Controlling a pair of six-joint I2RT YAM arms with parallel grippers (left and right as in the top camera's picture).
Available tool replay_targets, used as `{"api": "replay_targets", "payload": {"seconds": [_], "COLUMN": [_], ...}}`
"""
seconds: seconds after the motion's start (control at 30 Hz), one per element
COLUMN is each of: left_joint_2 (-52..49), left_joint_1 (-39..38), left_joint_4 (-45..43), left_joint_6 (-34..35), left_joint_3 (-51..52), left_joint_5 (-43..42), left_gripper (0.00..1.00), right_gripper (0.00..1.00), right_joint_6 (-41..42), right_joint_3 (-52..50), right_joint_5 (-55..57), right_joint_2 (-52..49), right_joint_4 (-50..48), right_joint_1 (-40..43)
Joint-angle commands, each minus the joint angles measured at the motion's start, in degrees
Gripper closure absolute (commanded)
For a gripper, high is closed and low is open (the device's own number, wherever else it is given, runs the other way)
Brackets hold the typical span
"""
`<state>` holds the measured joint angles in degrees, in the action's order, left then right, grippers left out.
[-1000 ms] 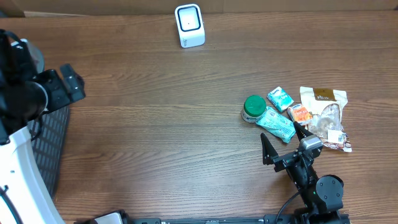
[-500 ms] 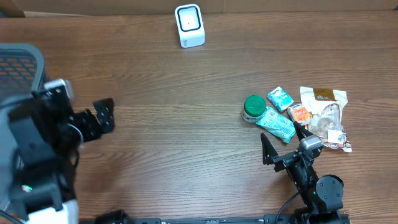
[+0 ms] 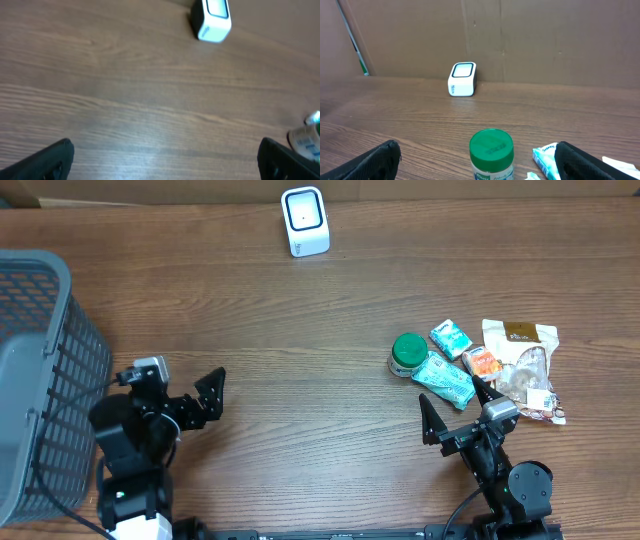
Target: Scan the item barcode
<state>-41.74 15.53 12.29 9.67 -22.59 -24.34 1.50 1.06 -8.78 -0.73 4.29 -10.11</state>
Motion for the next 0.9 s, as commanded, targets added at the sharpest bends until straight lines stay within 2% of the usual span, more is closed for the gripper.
{"api": "replay_targets", "payload": {"seconds": [0.0, 0.37, 0.57, 0.73, 0.87], "left_joint_2": [0.68, 3.41, 13.77, 18.88, 21.05], "left_joint_1": [0.20, 0.20, 0.20, 0.20, 0.20], "left_joint_4": [-5.95, -23.76, -23.34, -19.30, -19.17], "left_joint_6": [2.27, 2.71, -3.78, -3.91, -3.91], "left_joint_3": [5.88, 17.57, 22.36, 22.32, 22.32], "left_joint_5": [-4.07, -3.30, -2.01, 1.60, 8.72], "left_gripper": [0.00, 0.00, 0.00, 0.00, 0.00], "right_gripper": [0.00, 0.00, 0.00, 0.00, 0.00], "right_joint_6": [0.04, 0.02, 0.02, 0.04, 0.04], "right_joint_3": [-0.59, -0.59, -0.59, -0.59, -0.59], "right_joint_5": [-0.07, -0.07, -0.07, -0.07, -0.09], "right_joint_2": [0.57, 0.57, 0.57, 0.57, 0.57], "right_joint_4": [-0.28, -0.28, -0.28, -0.28, -0.28], "right_joint_1": [0.22, 0.22, 0.22, 0.22, 0.22]}}
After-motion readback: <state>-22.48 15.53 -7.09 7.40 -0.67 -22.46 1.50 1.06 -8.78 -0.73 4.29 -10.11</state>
